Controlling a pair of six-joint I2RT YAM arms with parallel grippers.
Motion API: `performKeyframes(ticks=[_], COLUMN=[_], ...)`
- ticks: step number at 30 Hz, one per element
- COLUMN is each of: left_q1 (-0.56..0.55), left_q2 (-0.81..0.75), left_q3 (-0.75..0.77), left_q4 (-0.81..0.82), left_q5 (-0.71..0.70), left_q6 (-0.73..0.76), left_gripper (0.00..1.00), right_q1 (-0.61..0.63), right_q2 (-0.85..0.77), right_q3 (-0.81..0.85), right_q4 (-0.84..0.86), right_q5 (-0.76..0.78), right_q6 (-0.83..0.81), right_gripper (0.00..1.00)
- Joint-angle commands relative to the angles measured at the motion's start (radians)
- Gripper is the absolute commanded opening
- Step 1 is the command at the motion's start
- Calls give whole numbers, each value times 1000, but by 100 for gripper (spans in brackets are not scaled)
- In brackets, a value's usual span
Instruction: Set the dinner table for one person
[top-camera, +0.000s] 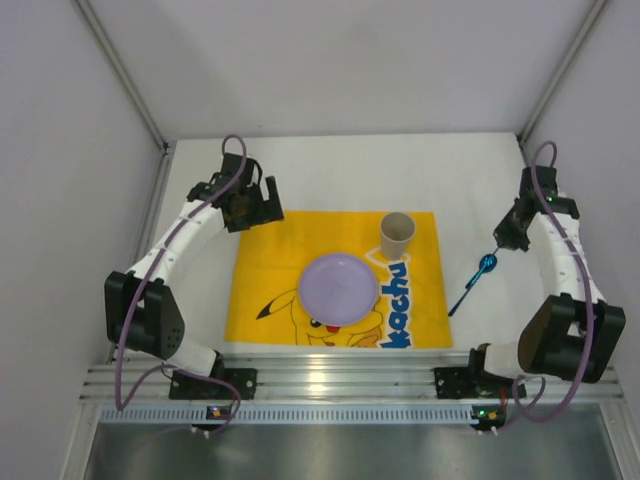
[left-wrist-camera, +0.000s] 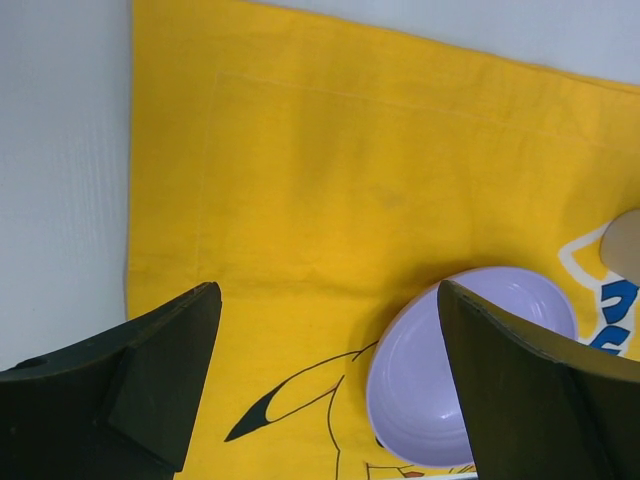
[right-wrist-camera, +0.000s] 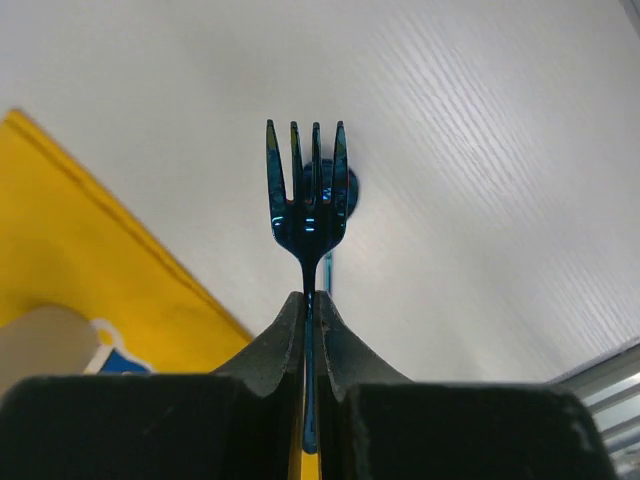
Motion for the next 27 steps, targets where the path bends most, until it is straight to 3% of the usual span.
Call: performKeyframes(ticks=[1,3,7,10,15,23,27], left_q1=[-2,-2,-2,-2,-1,-1,-1], left_q2=[13,14,-1,-24,-107,-255,-353], left_q3=[77,105,119,117,119,133,111], left_q4=[5,-10,-35,-46,-73,-185,-222], left_q5=[20,18,3,-30,-93,-218,-270], left_q6=[-14,-13,-20,-46,-100,-112,-141], left_gripper=[95,95,95,96,98,98,98], right_q1=[91,117,296,417,625,798,881], right_q2=[-77,-92,-105,-72,44,217,318], right_q3=[131,212,344,386,456,363,387], right_q4=[-96,-118,-93,27,236,607,640], right_q5=[6,-37,-142,-337,-437,-589,-575], right_q6=[12,18,59,118,197,502,564], right_gripper=[0,0,0,0,0,0,0])
